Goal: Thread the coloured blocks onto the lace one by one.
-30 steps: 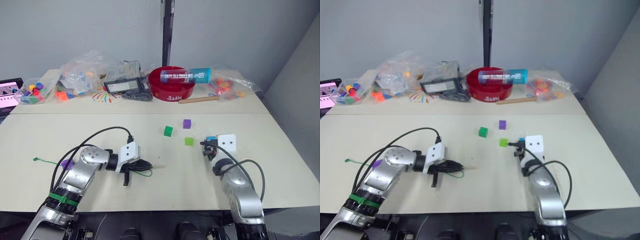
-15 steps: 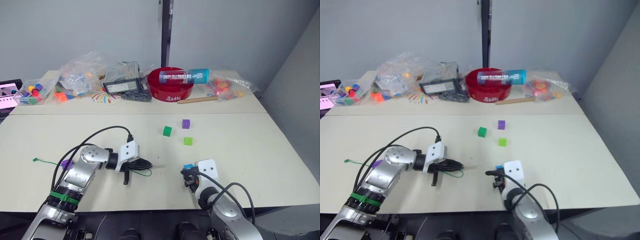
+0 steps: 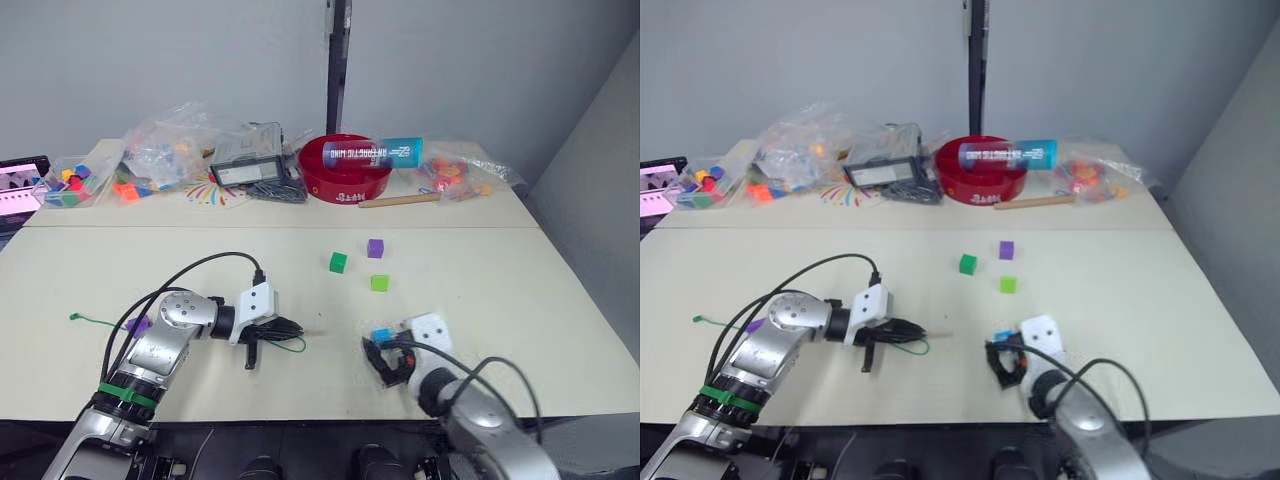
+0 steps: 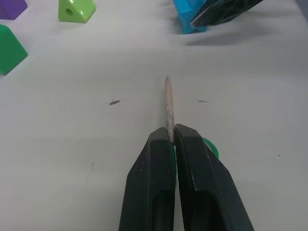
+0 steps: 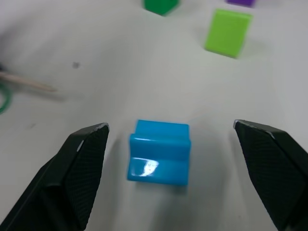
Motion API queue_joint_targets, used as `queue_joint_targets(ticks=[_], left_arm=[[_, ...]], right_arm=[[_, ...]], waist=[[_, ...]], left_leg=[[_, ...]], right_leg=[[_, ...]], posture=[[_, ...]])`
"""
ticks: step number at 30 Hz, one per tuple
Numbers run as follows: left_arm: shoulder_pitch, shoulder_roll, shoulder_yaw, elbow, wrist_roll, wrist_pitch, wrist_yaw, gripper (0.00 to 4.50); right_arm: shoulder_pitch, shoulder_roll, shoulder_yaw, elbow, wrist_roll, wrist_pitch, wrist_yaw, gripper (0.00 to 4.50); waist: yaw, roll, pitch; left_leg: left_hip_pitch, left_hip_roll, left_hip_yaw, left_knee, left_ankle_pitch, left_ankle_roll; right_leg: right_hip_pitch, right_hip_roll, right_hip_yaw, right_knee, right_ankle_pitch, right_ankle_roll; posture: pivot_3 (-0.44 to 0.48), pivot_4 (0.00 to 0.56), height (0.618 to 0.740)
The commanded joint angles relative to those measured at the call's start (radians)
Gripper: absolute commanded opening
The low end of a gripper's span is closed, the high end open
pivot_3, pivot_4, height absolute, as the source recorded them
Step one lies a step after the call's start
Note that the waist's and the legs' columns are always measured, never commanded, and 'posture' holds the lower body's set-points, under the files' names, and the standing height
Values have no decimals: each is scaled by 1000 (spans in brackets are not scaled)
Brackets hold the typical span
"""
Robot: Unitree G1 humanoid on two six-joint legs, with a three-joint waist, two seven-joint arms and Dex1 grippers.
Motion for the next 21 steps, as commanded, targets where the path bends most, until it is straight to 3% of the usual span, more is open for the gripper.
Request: queue_joint_targets(ticks=[1,4,9,14,21], left_arm=[[-10,5,16,-33,-10,5,4,0],[-10,7,17,-37,-13,11,4,0],[3,17,22,-66,-19,20,1,0],[28,34,32,-153,-37,59,4,0],[60,66,27,-292,-55,168,21,0]], right_arm=[[-52,-126,-107,-22,170,-15,238,4445],[-135,-289,-115,92,258,-77,494,4445],[-346,-443,45,414,120,-331,769,4445],[-488,-444,159,710,-12,-610,919,4445],[-573,-363,190,932,-70,-810,978,4445]], waist=[[-2,0,0],[-5,0,0],[-3,0,0],[0,0,1],[1,0,1]], left_leg=[[0,0,0,0,0,0],[1,0,0,0,0,0],[1,0,0,0,0,0],[0,0,1,0,0,1],[0,0,1,0,0,1]], right_leg=[[0,0,0,0,0,0],[1,1,0,0,0,0],[1,1,0,0,0,0],[0,0,0,-1,0,0],[0,-1,0,0,0,0]], posture=[[0,150,731],[0,150,731],[0,150,731],[0,150,731],[0,150,731]])
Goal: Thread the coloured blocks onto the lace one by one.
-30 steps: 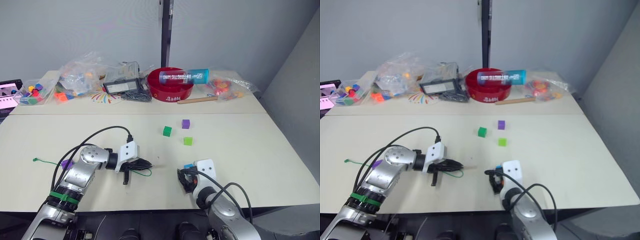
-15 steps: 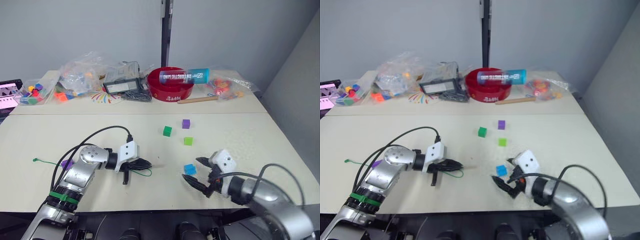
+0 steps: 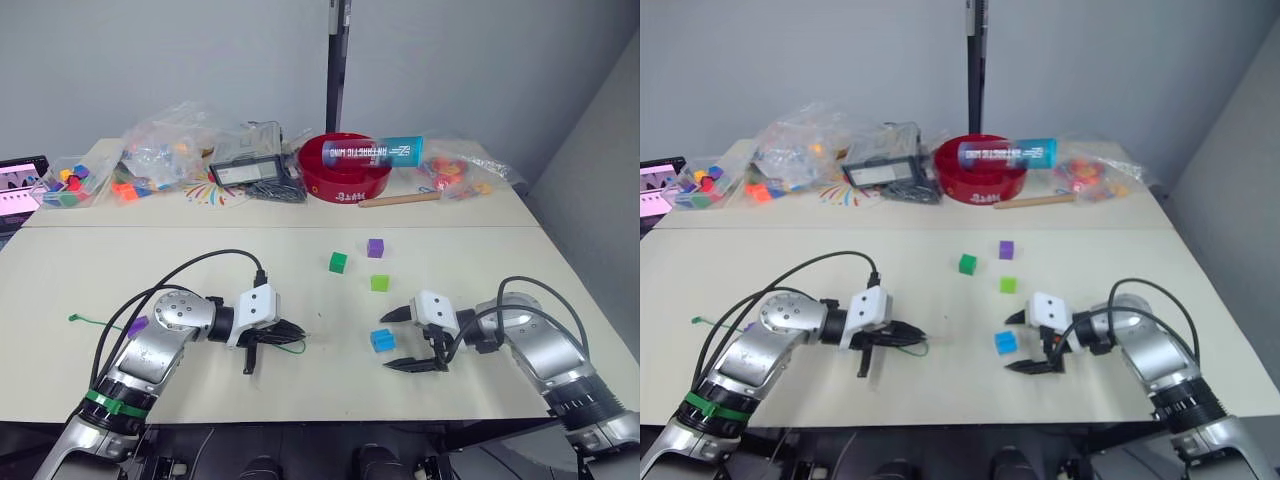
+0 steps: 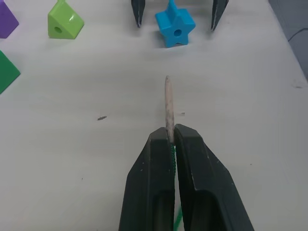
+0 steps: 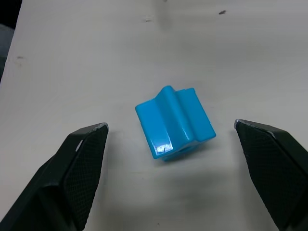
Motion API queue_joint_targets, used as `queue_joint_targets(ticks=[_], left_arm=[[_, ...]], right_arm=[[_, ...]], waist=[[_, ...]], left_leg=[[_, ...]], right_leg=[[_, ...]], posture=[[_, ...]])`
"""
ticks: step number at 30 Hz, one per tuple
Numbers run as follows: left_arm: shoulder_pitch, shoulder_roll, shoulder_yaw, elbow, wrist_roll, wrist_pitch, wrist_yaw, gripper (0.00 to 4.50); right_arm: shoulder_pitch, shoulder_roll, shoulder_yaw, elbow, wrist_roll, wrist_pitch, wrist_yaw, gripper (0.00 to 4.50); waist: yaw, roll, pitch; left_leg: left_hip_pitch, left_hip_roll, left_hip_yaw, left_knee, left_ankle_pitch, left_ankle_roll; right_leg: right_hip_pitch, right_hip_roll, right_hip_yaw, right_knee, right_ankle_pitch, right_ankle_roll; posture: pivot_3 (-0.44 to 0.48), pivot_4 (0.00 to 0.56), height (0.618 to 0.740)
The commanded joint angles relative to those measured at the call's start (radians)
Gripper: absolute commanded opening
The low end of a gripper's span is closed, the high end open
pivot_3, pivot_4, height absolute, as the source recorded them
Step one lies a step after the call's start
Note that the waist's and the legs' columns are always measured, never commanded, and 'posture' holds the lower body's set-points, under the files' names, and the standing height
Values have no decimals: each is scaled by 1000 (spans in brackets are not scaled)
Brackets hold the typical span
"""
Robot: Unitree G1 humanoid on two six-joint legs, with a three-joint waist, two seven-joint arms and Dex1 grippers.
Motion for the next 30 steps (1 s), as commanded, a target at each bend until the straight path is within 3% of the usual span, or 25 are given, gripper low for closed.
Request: queue_joint_targets(ticks=[1,9,19,30], left_arm=[[3,20,11,-77,-17,48,18,0],[-2,-9,-37,-126,33,94,101,0],[-47,-40,-73,-131,29,143,119,0],[-58,-12,-135,-65,93,90,92,0]], right_arm=[[-29,24,-13,52,-8,-71,18,3939],[-3,65,-14,33,-18,-61,-13,1314],[46,107,24,-222,-42,193,-148,1278],[41,106,67,-222,-114,236,-206,1278]], waist=[[0,0,0],[0,0,0],[0,0,0],[1,0,0]], left_leg=[[0,0,0,0,0,0],[1,0,0,0,0,0],[1,0,-1,0,0,0],[1,0,-1,1,0,0]], right_leg=[[0,0,0,0,0,0],[0,0,0,1,0,0],[0,0,0,2,0,0],[0,0,0,2,0,0]], posture=[[0,150,731],[0,150,731],[0,150,731],[0,150,731]])
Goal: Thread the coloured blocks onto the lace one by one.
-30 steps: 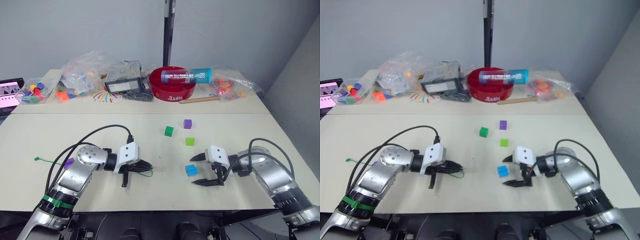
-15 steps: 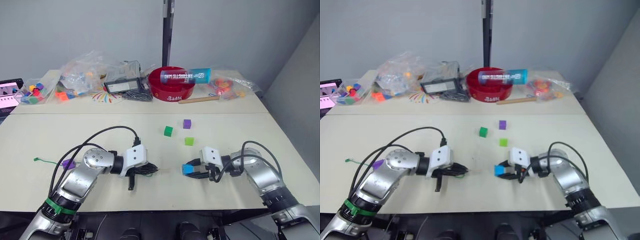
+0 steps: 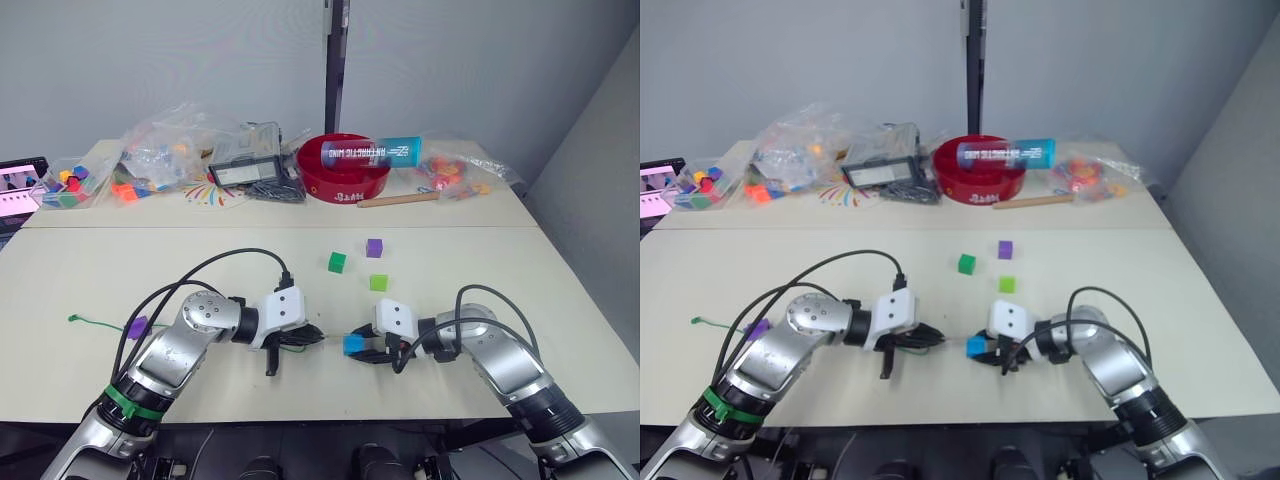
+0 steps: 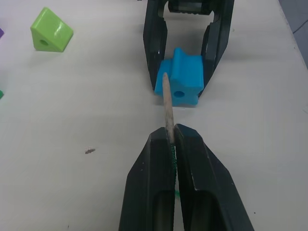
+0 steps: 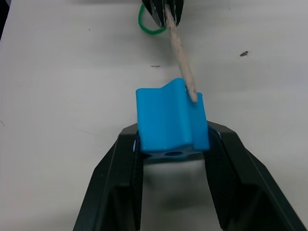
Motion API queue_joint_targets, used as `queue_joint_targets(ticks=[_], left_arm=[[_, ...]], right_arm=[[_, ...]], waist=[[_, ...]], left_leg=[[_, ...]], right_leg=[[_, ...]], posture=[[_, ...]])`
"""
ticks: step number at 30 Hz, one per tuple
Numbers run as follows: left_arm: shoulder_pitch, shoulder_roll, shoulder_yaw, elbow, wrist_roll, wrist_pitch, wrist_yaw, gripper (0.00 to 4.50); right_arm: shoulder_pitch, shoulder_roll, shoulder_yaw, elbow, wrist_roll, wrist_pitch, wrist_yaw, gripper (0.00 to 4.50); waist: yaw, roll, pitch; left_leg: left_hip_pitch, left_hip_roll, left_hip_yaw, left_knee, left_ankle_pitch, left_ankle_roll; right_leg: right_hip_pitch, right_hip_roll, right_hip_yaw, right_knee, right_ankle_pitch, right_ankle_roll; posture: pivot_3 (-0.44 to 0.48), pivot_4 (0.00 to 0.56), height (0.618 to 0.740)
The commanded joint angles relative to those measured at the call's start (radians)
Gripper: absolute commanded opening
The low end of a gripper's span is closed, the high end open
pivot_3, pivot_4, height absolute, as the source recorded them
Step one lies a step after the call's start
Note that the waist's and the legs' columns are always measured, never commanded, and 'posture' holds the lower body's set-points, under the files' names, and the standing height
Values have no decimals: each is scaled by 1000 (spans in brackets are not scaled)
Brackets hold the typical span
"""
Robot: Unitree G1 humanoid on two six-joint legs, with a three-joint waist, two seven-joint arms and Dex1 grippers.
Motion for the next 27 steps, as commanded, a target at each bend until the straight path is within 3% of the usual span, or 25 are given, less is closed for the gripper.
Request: queue_joint_targets(ticks=[1,27], left_arm=[[5,28,-22,0,31,-27,-16,0],[-3,8,-27,-52,34,-5,4,0]], right_arm=[[-1,-12,5,2,-35,12,-22,1278],[0,-15,21,-36,-47,55,-23,1278]], waist=[[-1,0,0],[-1,0,0]], left_leg=[[0,0,0,0,0,0],[0,0,0,0,0,0]], right_leg=[[0,0,0,0,0,0],[0,0,0,0,0,0]], posture=[[0,150,731],[0,150,731]])
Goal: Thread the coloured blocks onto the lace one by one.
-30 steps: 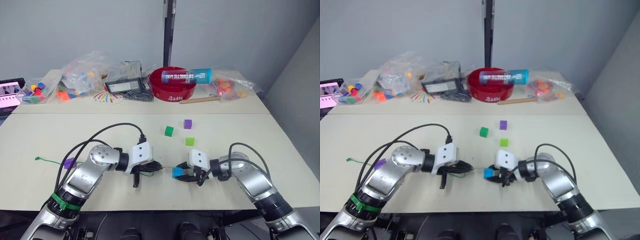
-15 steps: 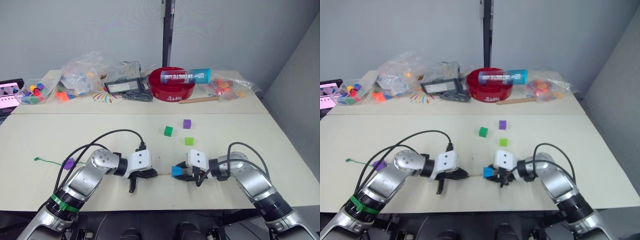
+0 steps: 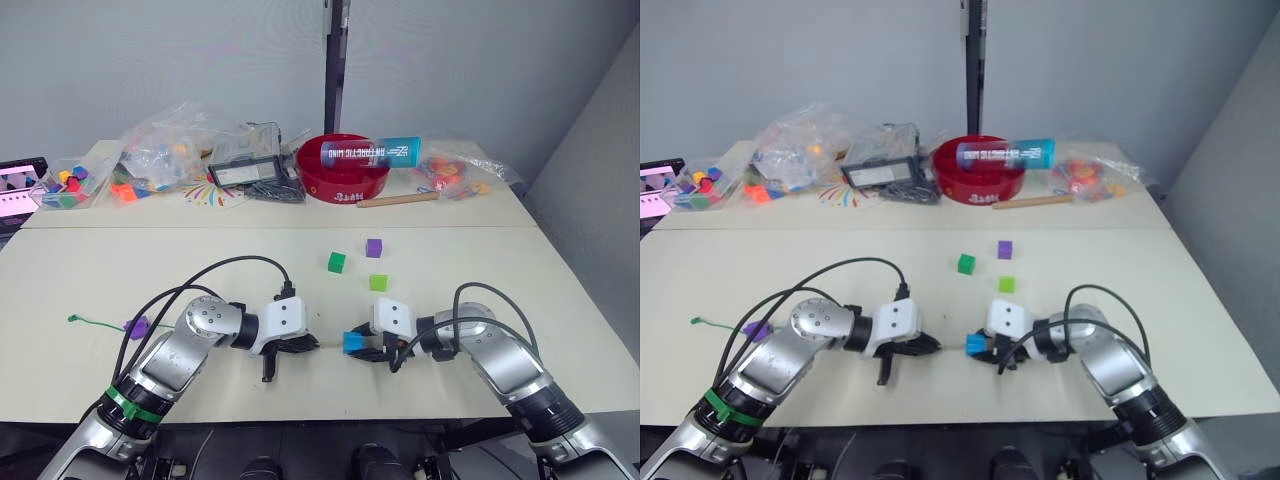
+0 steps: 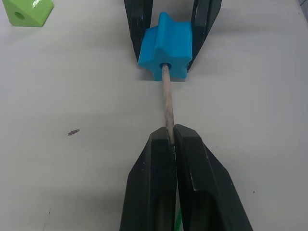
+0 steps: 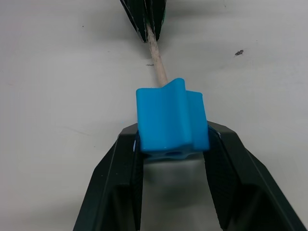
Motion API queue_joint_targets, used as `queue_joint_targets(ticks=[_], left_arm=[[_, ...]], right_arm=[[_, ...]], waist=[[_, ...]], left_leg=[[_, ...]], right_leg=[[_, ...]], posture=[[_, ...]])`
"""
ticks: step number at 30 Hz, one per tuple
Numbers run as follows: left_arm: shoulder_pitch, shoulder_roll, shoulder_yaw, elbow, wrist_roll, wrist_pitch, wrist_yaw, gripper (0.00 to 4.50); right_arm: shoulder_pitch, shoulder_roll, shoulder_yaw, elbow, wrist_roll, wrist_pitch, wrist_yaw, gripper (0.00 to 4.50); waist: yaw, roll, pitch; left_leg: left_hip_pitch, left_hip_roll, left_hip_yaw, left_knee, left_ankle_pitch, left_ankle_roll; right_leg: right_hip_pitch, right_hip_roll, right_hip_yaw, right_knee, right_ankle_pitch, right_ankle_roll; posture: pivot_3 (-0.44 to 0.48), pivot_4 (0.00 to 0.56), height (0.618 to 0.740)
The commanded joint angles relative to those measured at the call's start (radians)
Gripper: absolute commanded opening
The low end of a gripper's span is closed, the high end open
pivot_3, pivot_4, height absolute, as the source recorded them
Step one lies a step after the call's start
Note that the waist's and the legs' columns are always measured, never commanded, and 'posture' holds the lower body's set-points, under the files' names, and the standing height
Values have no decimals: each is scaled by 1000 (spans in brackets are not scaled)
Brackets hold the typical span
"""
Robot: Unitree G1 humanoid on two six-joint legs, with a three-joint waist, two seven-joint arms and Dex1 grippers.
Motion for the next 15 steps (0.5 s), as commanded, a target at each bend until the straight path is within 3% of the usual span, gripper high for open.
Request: queue_joint_targets(ticks=[1,8,15], left_arm=[[-11,-6,5,-57,-10,6,2,0],[-25,-30,-15,-56,-4,1,1,0],[-104,-112,-67,25,24,-6,6,0]], right_arm=[[8,-12,12,-8,-21,18,-7,1278],[5,-8,16,-26,-23,35,-4,1278],[2,0,22,-46,-25,56,-11,1278]], waist=[[0,0,0],[0,0,0],[0,0,0]], left_leg=[[0,0,0,0,0,0],[0,0,0,0,0,0],[0,0,0,0,0,0]], right_leg=[[0,0,0,0,0,0],[0,0,0,0,0,0],[0,0,0,0,0,0]], posture=[[0,150,731],[0,150,731],[0,150,731]])
